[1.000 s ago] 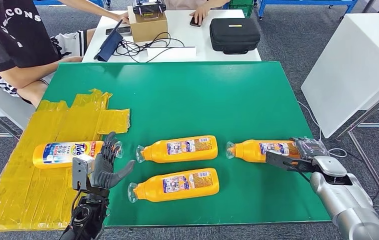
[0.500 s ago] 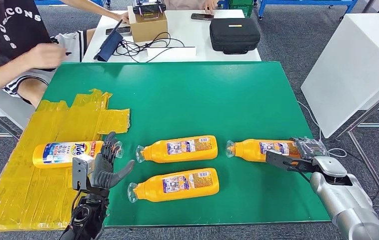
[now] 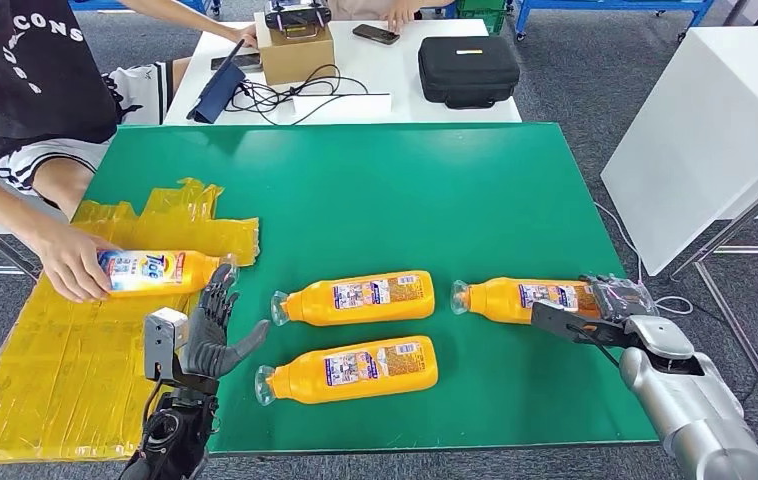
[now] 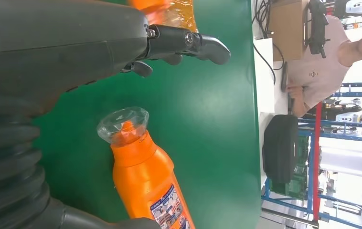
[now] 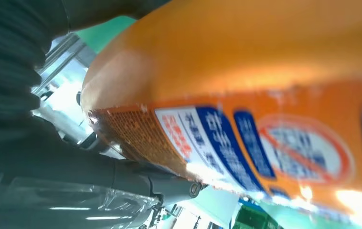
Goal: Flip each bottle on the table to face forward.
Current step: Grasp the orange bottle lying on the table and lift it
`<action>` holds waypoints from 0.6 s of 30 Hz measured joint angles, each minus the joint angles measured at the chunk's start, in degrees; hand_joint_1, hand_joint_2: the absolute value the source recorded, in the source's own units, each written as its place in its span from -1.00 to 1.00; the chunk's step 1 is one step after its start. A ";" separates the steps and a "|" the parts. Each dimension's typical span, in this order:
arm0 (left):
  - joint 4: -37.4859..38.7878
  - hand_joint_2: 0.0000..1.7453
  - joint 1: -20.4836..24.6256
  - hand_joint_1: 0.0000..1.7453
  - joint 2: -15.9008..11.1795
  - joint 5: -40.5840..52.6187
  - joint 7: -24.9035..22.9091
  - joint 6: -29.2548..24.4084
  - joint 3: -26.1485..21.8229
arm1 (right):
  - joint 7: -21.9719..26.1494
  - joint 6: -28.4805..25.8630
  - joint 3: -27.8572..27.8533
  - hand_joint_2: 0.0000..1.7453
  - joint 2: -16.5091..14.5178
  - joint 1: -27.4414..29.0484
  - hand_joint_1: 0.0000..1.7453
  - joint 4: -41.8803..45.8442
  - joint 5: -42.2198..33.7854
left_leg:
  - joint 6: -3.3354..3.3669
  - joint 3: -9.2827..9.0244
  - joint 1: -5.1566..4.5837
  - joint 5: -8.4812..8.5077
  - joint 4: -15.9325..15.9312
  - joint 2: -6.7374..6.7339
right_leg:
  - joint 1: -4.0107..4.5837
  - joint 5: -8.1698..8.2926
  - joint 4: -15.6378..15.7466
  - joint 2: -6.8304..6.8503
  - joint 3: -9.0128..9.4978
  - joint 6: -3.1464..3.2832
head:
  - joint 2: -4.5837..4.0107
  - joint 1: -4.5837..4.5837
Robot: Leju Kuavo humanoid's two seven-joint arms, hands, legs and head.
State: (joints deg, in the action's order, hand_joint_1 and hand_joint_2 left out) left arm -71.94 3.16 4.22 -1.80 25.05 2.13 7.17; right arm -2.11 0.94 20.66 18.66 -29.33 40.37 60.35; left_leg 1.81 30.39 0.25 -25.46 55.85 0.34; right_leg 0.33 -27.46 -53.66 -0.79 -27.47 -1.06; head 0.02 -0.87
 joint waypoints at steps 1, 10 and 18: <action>-0.04 1.00 -0.06 -1.00 0.00 0.01 0.00 0.02 -0.05 | 0.97 -1.40 -0.51 1.00 -0.28 0.49 1.00 0.16 -1.30 | 0.00 0.01 0.00 0.00 0.00 0.00 | 0.00 0.00 0.00 -0.01 0.00 0.00 | 0.00 0.00; -2.79 1.00 -2.16 -1.00 -0.03 0.24 -0.76 0.57 -1.70 | 7.45 -11.92 -6.73 1.00 -4.81 10.45 1.00 9.70 -15.25 | 0.00 0.32 0.04 0.01 0.00 0.38 | 0.02 -0.03 -0.02 0.26 -0.25 0.03 | 0.00 -0.02; -4.37 1.00 -2.40 -1.00 -0.17 0.81 -1.67 0.67 -2.04 | 8.74 -14.84 -9.75 1.00 -7.03 17.27 1.00 17.09 -17.95 | -0.01 0.67 0.04 0.01 -0.01 0.30 | 0.00 -0.05 -0.04 0.30 -0.57 0.04 | 0.00 -0.02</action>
State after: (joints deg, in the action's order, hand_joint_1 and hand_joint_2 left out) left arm -76.31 0.76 4.04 -0.99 23.38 2.80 5.13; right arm 6.63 -13.90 10.90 11.63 -12.06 57.46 42.40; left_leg 1.80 31.06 0.29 -25.45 55.84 0.64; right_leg 0.33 -27.51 -53.70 -0.49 -28.04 -1.03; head 0.02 -0.90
